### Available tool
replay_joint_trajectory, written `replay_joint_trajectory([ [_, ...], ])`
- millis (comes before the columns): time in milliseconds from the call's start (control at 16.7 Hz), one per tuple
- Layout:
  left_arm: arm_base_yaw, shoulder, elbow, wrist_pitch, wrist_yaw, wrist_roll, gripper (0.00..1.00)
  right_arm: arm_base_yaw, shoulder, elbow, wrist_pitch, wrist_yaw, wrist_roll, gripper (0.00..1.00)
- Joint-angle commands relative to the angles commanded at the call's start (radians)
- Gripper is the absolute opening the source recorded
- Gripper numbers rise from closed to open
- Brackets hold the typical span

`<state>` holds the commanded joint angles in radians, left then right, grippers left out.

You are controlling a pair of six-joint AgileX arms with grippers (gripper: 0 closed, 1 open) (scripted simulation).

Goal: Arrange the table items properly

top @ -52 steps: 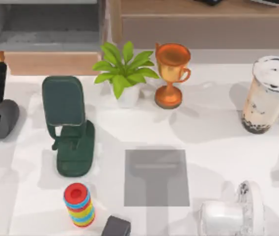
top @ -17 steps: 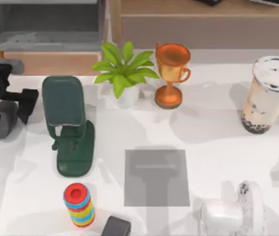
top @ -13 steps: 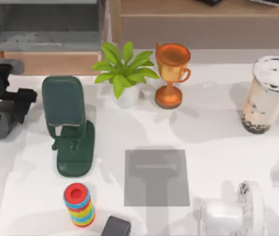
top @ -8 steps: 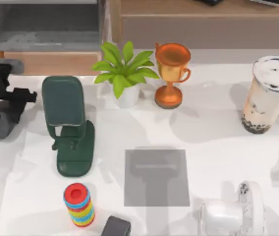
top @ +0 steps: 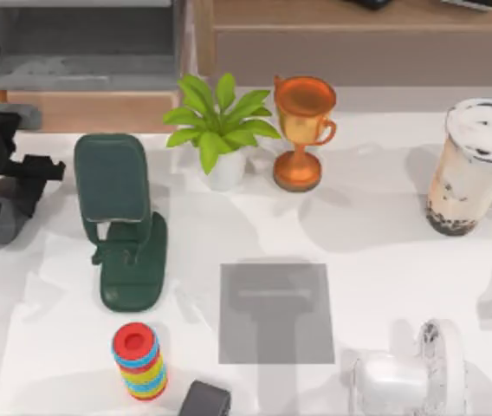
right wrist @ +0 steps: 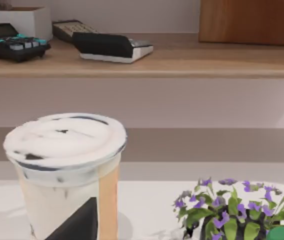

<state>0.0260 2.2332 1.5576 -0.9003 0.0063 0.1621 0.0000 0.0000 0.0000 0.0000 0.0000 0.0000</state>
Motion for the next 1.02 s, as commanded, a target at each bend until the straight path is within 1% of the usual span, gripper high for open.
replay_joint_trajectory([
  [240, -0.003, -0.034, 0.046, -0.048, 0.0, 0.001, 0.0, 0.0, 0.0, 0.0, 0.0, 0.0, 0.0, 1.0],
  [540, -0.004, -0.076, 0.199, -0.28, -0.001, -0.001, 0.0, 0.0, 0.0, 0.0, 0.0, 0.0, 0.0, 1.0],
  [660, -0.004, -0.101, 0.25, -0.341, -0.001, -0.001, 0.0, 0.0, 0.0, 0.0, 0.0, 0.0, 0.0, 1.0],
  [1020, -0.003, -0.113, 0.266, -0.358, -0.002, -0.001, 0.0, 0.0, 0.0, 0.0, 0.0, 0.0, 0.0, 1.0],
])
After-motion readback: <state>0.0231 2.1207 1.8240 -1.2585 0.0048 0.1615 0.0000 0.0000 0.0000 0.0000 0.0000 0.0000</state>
